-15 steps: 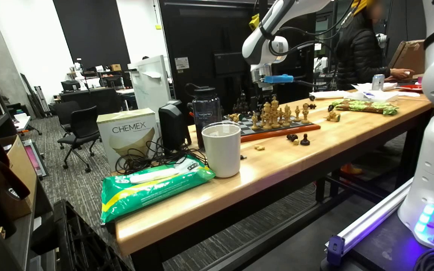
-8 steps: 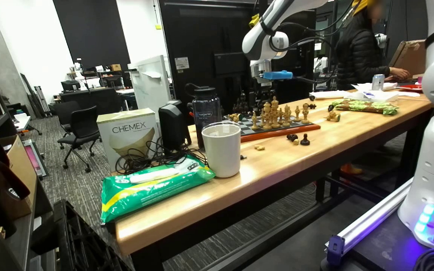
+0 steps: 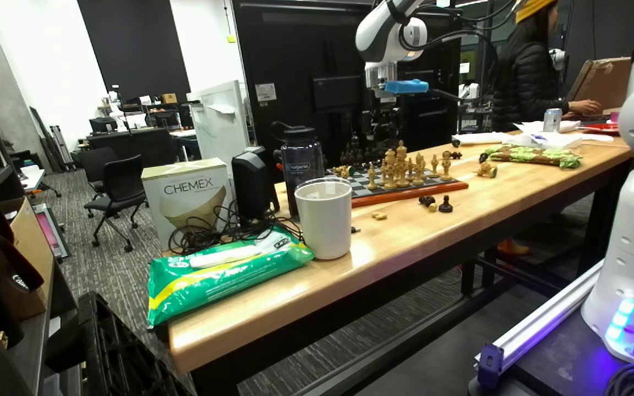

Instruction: Push one beige chess piece on the chess board backwards

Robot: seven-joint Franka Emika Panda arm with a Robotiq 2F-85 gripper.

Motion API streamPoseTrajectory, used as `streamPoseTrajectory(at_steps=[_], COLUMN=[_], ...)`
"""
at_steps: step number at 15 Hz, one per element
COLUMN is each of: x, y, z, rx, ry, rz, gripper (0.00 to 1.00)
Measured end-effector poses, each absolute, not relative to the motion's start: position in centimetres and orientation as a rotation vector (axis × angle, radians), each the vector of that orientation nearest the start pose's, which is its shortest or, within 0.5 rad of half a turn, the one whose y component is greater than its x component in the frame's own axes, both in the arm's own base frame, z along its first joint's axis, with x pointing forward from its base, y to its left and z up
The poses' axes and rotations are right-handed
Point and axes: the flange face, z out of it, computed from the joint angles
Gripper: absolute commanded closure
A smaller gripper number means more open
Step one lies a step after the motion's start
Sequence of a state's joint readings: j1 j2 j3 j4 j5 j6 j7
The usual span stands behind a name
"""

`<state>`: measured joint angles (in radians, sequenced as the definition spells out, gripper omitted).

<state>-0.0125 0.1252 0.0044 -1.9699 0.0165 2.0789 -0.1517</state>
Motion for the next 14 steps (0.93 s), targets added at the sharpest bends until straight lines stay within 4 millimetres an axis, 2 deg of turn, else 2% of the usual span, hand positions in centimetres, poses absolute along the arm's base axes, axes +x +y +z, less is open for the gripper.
streamPoseTrajectory(at_steps=[9,11,14], x=[52.4,51.4,50.7], y=[2.3,2.6,2.6], z=[49.6,51.0,51.6], rx=[-3.192,-3.199,-3.2], ry=[-0.15,-0.146,-0.147], rz=[-0.139,-0.176,-0.19], gripper=[0.0,0.0,0.0])
